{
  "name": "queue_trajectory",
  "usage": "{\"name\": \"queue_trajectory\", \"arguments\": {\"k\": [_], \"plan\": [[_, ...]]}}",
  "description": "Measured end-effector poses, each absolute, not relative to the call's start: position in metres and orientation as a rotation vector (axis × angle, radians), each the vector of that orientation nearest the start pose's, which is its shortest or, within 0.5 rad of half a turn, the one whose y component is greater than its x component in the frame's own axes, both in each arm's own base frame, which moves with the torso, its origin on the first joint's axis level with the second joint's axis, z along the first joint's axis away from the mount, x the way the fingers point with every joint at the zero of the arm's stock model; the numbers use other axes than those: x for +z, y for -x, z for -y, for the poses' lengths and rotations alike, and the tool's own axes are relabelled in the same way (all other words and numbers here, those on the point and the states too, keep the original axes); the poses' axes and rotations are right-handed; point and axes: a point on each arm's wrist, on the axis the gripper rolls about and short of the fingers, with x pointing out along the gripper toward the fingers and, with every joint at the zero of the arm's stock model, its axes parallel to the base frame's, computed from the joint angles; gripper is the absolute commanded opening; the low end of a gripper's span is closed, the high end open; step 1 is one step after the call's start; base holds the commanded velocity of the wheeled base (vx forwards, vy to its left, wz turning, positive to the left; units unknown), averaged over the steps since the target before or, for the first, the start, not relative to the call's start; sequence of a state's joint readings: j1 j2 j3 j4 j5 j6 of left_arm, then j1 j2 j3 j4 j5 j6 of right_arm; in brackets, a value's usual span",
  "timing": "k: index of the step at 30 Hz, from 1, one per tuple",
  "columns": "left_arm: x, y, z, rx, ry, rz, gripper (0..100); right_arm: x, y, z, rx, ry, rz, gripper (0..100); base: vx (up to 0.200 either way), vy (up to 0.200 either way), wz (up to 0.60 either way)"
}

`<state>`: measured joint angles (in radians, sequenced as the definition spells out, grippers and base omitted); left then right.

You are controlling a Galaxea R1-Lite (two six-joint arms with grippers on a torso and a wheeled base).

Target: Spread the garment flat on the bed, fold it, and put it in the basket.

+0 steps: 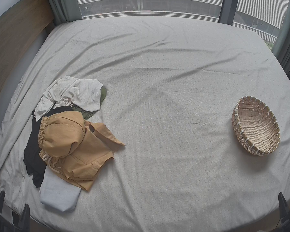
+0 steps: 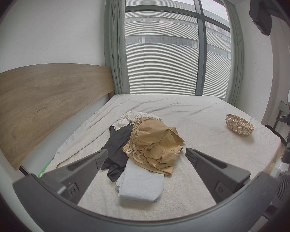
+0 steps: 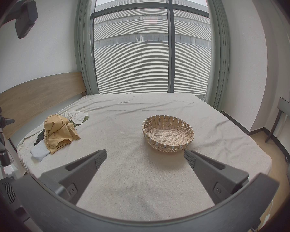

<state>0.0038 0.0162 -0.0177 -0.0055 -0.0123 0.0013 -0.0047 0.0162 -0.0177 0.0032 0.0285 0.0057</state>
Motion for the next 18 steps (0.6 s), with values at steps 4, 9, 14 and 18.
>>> {"name": "queue_trajectory", "arguments": {"k": [4, 9, 14, 18], "plan": [[0.0813, 0.0229, 0.0003, -0.008, 0.007, 0.007, 100, 0.0804, 0.0229, -0.0007, 0.024, -0.006, -0.002, 100, 0.0, 0.0, 0.0], [0.0814, 0.0229, 0.0004, -0.009, 0.011, 0.008, 100, 0.0804, 0.0229, -0.0007, 0.024, -0.006, -0.002, 100, 0.0, 0.0, 0.0], [0.0813, 0.0229, 0.0004, -0.01, 0.008, 0.007, 100, 0.0804, 0.0229, -0.0007, 0.025, -0.006, -0.002, 100, 0.0, 0.0, 0.0], [0.0815, 0.0229, 0.0004, -0.01, 0.005, 0.008, 100, 0.0804, 0.0229, -0.0008, 0.024, -0.007, -0.002, 100, 0.0, 0.0, 0.0]]}}
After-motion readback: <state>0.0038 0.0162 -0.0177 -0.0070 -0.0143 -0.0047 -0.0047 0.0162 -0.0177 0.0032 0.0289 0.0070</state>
